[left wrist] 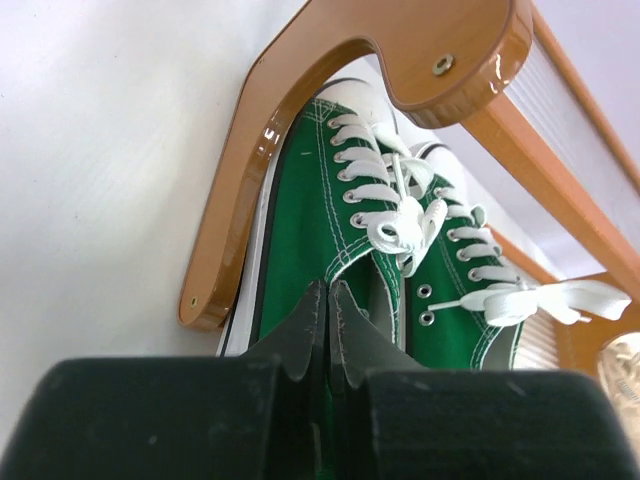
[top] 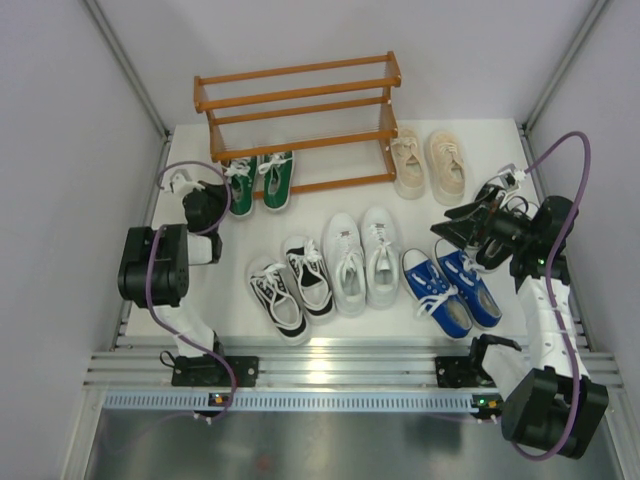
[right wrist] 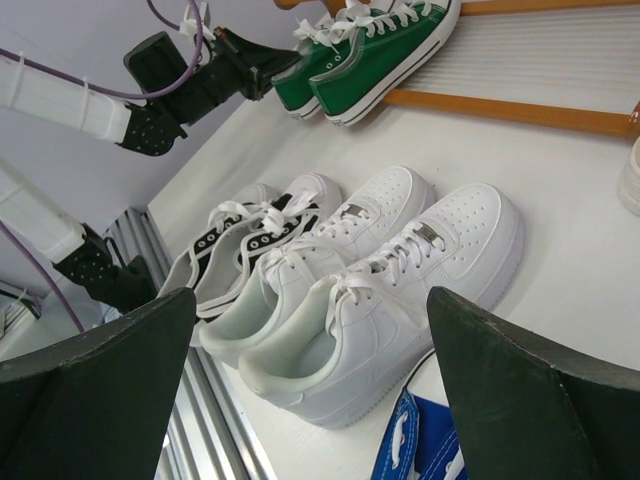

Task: Place and organize the shoes onto the shoe shelf
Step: Adjust the shoe at the shoe shelf.

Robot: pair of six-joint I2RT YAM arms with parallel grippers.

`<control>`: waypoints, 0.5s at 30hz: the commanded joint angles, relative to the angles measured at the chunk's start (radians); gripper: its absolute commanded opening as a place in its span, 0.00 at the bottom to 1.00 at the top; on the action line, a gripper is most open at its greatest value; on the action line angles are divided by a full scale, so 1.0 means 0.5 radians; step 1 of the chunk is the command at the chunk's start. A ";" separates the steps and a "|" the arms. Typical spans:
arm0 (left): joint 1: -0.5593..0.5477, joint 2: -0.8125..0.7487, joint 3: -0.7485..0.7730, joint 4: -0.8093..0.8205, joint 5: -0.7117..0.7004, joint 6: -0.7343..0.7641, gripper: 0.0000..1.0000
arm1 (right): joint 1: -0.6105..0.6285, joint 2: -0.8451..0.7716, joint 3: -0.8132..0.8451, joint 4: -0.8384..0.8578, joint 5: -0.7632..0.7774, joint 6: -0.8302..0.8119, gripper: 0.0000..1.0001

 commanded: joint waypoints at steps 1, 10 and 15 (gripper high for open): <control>0.009 0.018 -0.002 0.413 -0.093 -0.162 0.00 | -0.038 0.001 0.104 0.066 -0.033 -0.053 0.99; 0.009 0.052 -0.045 0.570 -0.080 -0.303 0.00 | -0.035 0.001 0.104 0.063 -0.033 -0.056 0.99; -0.003 0.037 -0.063 0.536 -0.062 -0.386 0.00 | -0.038 0.004 0.108 0.063 -0.036 -0.056 0.99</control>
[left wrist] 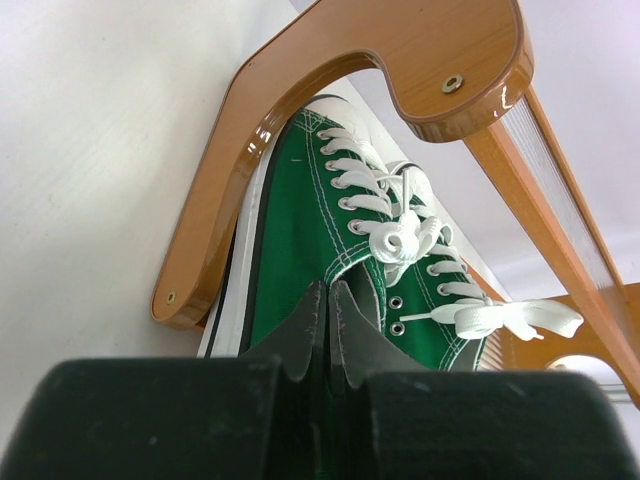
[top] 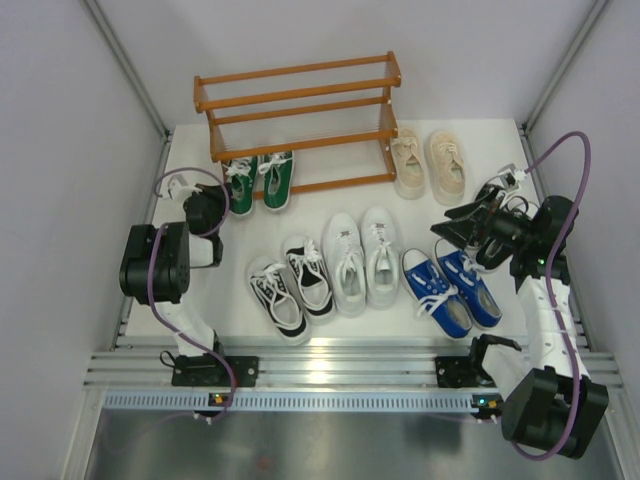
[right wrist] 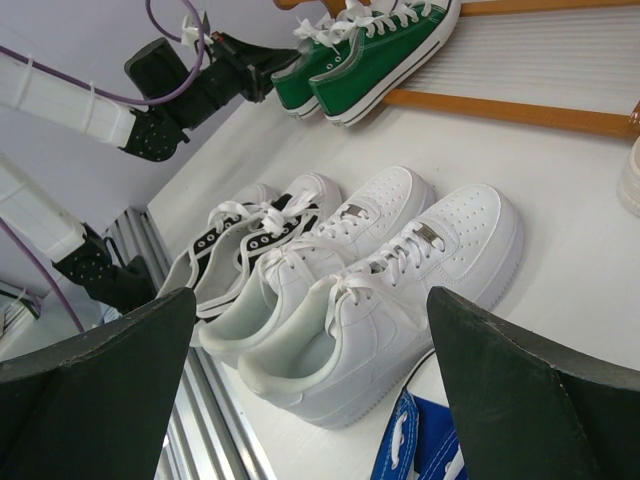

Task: Place and organize the shoes onto the shoe shelf
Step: Adjust the shoe at the shoe shelf.

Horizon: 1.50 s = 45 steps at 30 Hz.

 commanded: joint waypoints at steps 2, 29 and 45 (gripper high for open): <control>-0.013 -0.037 -0.012 0.242 -0.046 -0.110 0.00 | -0.038 0.001 0.108 0.064 -0.035 -0.050 0.99; -0.022 -0.662 0.433 -1.831 -0.258 0.105 0.59 | -0.041 -0.048 0.114 0.061 -0.053 -0.040 1.00; -0.019 -0.764 0.608 -2.624 0.104 -0.552 0.77 | -0.044 -0.082 0.108 0.094 -0.066 -0.004 0.99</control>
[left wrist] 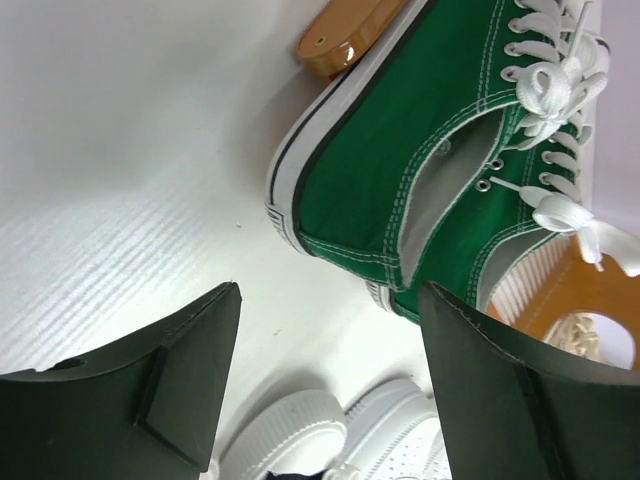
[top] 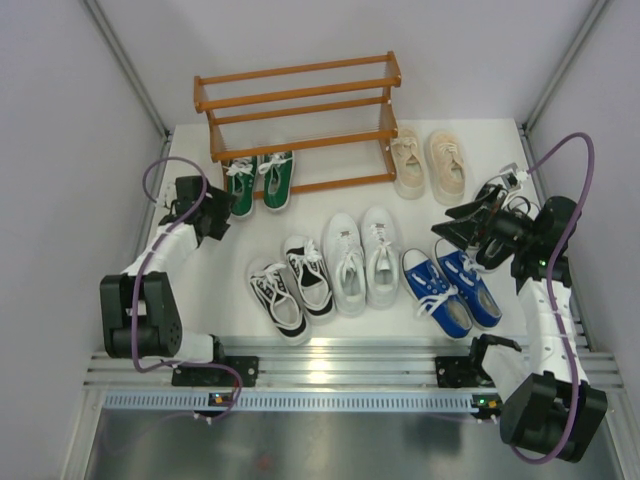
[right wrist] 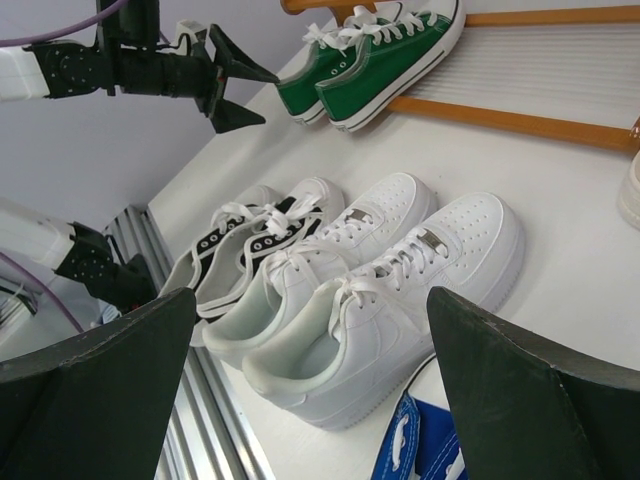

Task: Place and organize the shoes onto the shoe shelf
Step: Adjust the shoe at the shoe shelf.

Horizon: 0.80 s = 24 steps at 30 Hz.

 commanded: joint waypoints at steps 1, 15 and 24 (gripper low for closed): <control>0.005 0.025 0.131 -0.093 0.065 -0.203 0.77 | -0.034 -0.041 0.092 0.095 -0.044 -0.005 0.99; 0.008 0.246 0.269 -0.185 -0.070 -0.376 0.67 | -0.034 -0.025 0.088 0.098 -0.041 -0.008 0.99; 0.008 0.357 0.333 -0.188 -0.079 -0.431 0.31 | -0.034 -0.022 0.088 0.101 -0.041 -0.008 0.99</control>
